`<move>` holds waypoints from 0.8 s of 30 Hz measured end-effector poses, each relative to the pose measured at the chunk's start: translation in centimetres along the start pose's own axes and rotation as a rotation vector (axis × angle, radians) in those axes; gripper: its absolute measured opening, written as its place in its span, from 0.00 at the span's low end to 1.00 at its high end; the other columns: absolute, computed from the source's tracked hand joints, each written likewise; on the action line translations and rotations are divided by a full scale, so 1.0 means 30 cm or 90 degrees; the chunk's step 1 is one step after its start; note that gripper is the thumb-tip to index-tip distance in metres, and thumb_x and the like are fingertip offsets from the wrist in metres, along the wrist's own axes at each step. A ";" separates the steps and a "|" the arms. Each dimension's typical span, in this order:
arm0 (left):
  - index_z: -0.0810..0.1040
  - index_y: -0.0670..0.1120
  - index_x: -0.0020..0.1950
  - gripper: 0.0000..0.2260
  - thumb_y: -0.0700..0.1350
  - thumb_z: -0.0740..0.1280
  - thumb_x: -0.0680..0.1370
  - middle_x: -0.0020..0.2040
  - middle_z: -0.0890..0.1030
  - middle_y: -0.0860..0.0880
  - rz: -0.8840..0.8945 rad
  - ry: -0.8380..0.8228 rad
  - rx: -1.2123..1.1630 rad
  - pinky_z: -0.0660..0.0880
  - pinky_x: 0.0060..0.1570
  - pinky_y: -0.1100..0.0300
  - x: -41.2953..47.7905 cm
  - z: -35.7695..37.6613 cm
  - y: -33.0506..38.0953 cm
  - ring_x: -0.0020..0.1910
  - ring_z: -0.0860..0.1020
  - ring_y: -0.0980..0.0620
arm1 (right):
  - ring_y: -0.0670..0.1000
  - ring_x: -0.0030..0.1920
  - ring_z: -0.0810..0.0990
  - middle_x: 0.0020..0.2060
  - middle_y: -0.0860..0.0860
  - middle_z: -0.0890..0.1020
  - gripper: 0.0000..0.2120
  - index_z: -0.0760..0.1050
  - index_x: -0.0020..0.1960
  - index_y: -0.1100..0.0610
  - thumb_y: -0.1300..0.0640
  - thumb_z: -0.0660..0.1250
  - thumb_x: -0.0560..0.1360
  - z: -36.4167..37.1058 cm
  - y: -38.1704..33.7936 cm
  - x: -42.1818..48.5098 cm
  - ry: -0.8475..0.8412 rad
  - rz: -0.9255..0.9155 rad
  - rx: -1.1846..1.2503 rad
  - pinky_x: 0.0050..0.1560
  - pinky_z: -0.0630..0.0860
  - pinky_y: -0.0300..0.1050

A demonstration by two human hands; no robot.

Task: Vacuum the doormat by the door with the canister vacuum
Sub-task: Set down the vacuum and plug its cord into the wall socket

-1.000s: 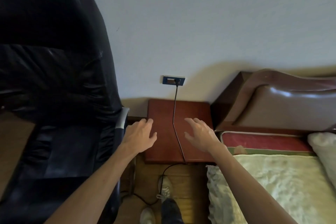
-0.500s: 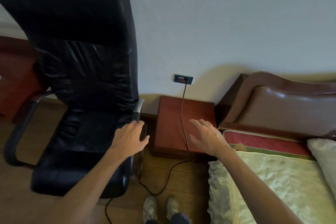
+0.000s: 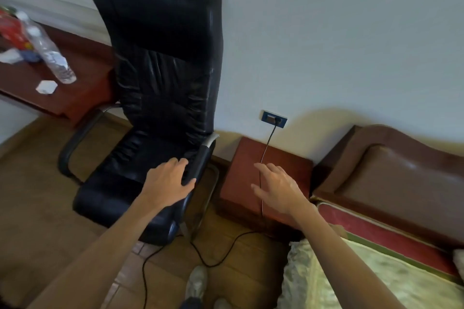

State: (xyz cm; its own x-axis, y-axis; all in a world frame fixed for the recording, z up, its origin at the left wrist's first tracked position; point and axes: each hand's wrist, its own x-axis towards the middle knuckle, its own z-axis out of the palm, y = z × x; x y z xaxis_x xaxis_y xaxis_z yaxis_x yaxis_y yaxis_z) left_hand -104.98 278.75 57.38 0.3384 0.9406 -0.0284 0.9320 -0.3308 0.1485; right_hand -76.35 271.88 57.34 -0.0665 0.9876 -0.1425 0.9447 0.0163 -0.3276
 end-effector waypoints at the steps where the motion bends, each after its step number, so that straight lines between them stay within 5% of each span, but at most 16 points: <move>1: 0.71 0.50 0.67 0.23 0.62 0.63 0.78 0.56 0.77 0.51 -0.013 0.001 0.005 0.73 0.42 0.55 -0.024 -0.003 0.002 0.51 0.80 0.49 | 0.55 0.63 0.73 0.62 0.50 0.75 0.29 0.61 0.76 0.51 0.42 0.61 0.79 -0.003 -0.008 -0.004 -0.001 -0.015 0.004 0.59 0.76 0.52; 16: 0.71 0.47 0.68 0.24 0.60 0.64 0.77 0.56 0.78 0.48 -0.256 0.050 -0.023 0.79 0.47 0.49 -0.545 -0.050 -0.175 0.52 0.81 0.45 | 0.53 0.63 0.73 0.62 0.50 0.75 0.30 0.60 0.77 0.51 0.43 0.62 0.79 0.121 -0.319 -0.006 -0.068 -0.267 -0.011 0.58 0.74 0.48; 21: 0.71 0.50 0.65 0.22 0.61 0.64 0.77 0.57 0.79 0.49 -0.348 0.071 -0.031 0.69 0.40 0.59 -0.784 -0.056 -0.307 0.51 0.80 0.49 | 0.55 0.66 0.70 0.65 0.51 0.73 0.30 0.60 0.77 0.53 0.44 0.63 0.79 0.203 -0.530 -0.007 -0.120 -0.365 -0.025 0.61 0.74 0.49; 24: 0.70 0.50 0.68 0.24 0.62 0.64 0.77 0.61 0.78 0.48 -0.427 0.077 -0.025 0.73 0.41 0.57 -0.942 -0.072 -0.368 0.52 0.80 0.48 | 0.54 0.66 0.70 0.64 0.51 0.73 0.30 0.60 0.77 0.53 0.44 0.63 0.79 0.253 -0.670 -0.032 -0.146 -0.418 -0.036 0.61 0.74 0.50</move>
State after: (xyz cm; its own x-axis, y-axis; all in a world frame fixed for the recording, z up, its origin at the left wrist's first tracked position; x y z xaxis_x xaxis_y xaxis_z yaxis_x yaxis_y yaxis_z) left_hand -125.11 256.00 58.68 -0.3300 0.9438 -0.0157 0.9289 0.3277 0.1728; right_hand -97.72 269.41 56.98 -0.6897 0.7128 -0.1271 0.7006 0.6128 -0.3656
